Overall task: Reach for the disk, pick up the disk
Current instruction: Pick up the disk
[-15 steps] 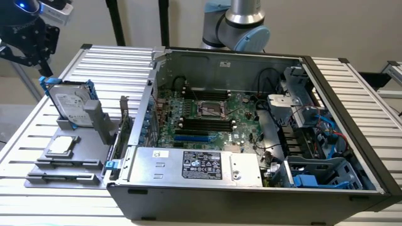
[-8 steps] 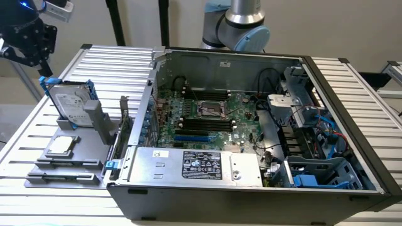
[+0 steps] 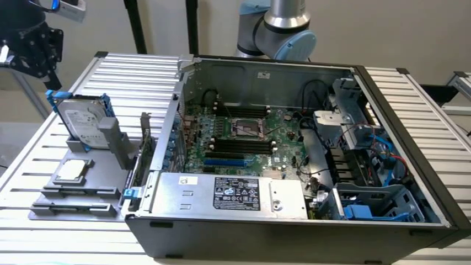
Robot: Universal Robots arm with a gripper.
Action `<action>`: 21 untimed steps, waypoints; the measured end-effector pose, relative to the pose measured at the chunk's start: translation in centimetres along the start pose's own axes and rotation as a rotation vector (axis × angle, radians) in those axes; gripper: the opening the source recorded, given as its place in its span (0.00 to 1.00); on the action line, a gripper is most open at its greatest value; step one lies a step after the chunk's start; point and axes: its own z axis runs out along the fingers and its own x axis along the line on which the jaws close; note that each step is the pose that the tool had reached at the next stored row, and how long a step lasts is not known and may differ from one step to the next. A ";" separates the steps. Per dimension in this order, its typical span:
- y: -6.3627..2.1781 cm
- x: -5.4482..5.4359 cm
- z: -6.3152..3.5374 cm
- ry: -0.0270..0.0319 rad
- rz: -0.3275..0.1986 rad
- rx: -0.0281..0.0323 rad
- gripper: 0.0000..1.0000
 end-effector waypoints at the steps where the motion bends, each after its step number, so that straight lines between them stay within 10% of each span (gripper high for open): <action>1: 0.00 0.0 0.00 0.0003 -0.017 0.0001 0.11; 17: -0.49 -0.7 -0.01 -0.0009 -0.096 -0.0001 0.11; 21: -0.49 -0.7 -0.02 -0.0008 -0.096 -0.0002 0.24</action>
